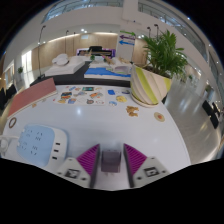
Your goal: Unplug charger
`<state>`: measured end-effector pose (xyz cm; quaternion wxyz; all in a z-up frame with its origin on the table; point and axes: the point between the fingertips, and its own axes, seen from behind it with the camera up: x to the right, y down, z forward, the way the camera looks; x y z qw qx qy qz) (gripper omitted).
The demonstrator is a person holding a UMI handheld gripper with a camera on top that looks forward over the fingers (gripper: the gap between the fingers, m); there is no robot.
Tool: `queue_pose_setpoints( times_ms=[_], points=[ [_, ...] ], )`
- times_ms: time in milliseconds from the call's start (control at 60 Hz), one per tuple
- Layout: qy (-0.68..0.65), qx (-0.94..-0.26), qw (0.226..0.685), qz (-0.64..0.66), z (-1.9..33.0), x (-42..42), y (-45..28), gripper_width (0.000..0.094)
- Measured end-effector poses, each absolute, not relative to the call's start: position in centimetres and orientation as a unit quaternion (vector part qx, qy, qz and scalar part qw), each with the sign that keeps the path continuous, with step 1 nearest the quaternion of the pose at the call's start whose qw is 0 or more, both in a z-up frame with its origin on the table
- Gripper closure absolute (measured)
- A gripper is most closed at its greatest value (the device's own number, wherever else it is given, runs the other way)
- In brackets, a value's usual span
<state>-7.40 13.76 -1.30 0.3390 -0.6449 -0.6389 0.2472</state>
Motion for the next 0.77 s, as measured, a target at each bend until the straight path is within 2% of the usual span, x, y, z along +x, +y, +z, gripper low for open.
queue_pose_setpoints(
  times_ms=[83, 100, 167, 283, 367, 517, 767],
  points=[
    [-0.641, -0.641, 0.341, 0.249, 0.9, -6.3, 13.9, 0.0094],
    [-0.640, -0.640, 0.345, 0.249, 1.6, -5.9, 14.1, 0.0138],
    [-0.629, -0.646, 0.351, 0.253, 4.9, -3.4, 14.2, 0.0065],
    [-0.621, -0.663, 0.332, 0.253, 11.4, 4.4, 13.5, 0.0085],
    [-0.625, -0.664, 0.329, 0.244, 14.6, 10.1, 13.0, 0.0084],
    [-0.632, -0.668, 0.318, 0.231, 16.6, 17.2, 12.6, 0.0085],
    [-0.621, -0.660, 0.344, 0.244, 18.4, 17.8, 13.0, 0.0088]
  ],
)
